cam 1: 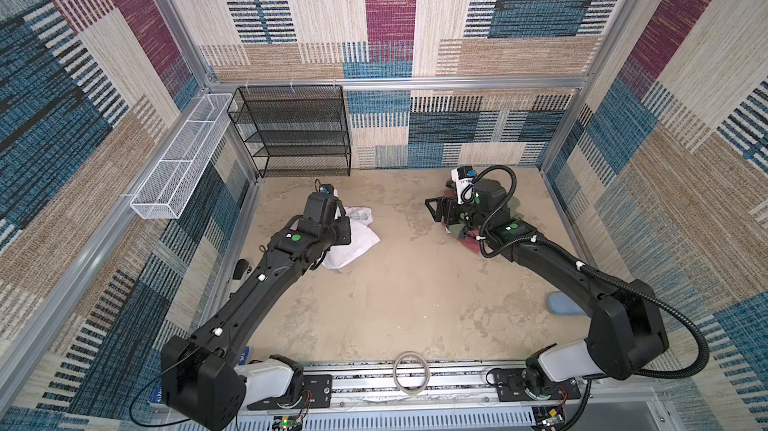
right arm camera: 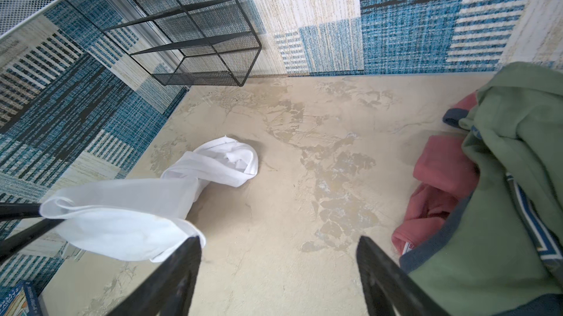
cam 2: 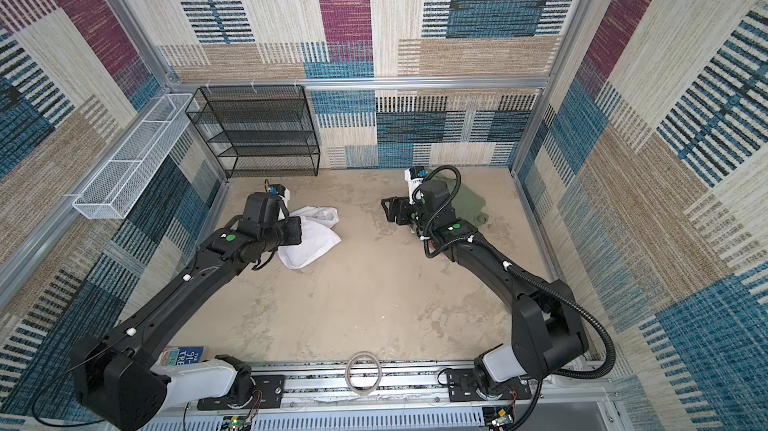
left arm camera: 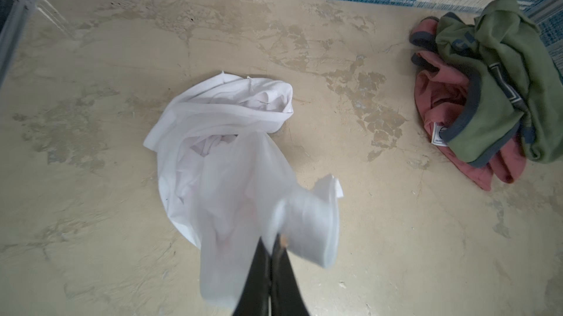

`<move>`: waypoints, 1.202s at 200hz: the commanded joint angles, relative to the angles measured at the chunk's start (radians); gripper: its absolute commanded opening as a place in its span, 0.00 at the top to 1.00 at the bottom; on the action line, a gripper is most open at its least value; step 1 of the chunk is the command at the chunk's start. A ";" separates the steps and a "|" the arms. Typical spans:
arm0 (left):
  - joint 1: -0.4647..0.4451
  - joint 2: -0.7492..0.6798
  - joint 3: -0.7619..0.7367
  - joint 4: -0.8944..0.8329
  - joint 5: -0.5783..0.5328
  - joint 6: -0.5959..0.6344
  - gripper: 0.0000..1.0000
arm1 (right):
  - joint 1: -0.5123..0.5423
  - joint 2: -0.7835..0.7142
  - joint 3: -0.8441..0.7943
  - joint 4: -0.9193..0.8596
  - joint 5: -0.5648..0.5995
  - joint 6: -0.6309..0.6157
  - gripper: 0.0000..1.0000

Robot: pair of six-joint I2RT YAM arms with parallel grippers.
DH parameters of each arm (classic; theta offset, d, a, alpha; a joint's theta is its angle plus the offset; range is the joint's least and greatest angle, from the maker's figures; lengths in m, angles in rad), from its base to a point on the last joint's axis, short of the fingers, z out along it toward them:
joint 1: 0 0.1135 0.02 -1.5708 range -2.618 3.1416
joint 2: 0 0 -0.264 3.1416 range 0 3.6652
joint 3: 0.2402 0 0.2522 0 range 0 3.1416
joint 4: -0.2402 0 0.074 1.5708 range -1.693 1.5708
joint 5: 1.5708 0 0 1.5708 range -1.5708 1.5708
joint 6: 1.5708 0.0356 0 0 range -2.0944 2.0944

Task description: Pick out a specific cloth from the pile

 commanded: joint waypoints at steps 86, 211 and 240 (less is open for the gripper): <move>0.025 -0.004 0.218 -0.162 -0.115 0.081 1.00 | 0.001 -0.008 0.001 0.061 -0.060 0.015 0.17; 0.096 0.570 0.452 0.116 0.002 0.159 1.00 | 0.001 -0.014 -0.016 0.050 -0.041 0.023 0.17; 0.108 0.685 0.458 0.150 0.014 0.161 1.00 | 0.000 -0.011 -0.017 0.049 -0.041 0.025 0.17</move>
